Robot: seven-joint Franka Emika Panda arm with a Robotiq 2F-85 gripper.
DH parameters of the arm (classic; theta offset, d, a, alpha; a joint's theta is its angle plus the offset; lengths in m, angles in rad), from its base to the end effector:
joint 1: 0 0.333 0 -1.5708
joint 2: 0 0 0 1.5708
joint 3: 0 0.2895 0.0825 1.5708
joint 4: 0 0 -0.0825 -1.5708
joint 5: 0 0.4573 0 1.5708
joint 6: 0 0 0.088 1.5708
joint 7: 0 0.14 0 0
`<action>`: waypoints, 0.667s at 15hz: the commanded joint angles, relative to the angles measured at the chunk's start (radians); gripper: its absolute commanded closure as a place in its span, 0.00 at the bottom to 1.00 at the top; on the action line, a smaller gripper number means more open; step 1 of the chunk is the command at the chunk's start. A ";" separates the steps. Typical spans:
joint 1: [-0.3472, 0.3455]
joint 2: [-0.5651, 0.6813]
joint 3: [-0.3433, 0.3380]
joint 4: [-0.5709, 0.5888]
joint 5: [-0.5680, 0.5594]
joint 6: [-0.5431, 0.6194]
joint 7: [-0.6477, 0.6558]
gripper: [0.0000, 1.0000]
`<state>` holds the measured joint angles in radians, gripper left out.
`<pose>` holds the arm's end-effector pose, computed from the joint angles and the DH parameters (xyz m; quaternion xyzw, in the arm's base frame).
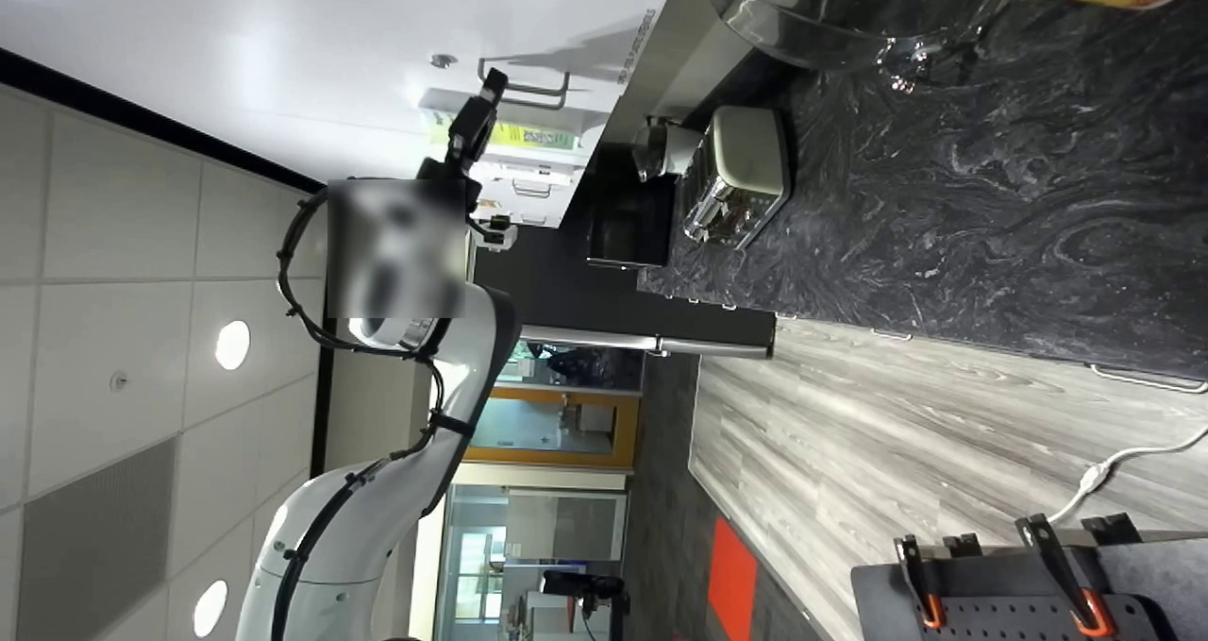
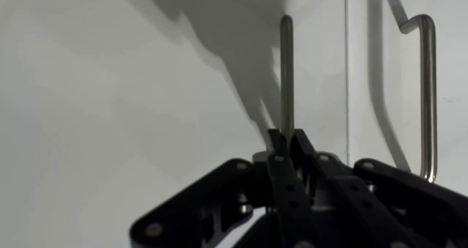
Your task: Open the rightmost cupboard door
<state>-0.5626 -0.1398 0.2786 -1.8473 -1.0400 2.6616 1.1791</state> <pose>0.6505 -0.1677 0.6306 0.7651 -0.2920 0.5339 0.2103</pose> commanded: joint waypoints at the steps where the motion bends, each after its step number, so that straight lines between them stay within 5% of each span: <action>1: 0.013 -0.124 0.000 -0.098 0.066 -0.082 0.010 0.98; 2: 0.016 -0.147 -0.005 -0.118 0.084 -0.089 0.002 0.98; 3: 0.154 -0.167 -0.132 -0.133 0.082 -0.114 -0.003 0.98; 10: 0.284 -0.334 -0.250 -0.261 0.061 -0.191 0.006 0.98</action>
<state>-0.3034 -0.3429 0.0761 -2.0297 -0.9879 2.5464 1.1634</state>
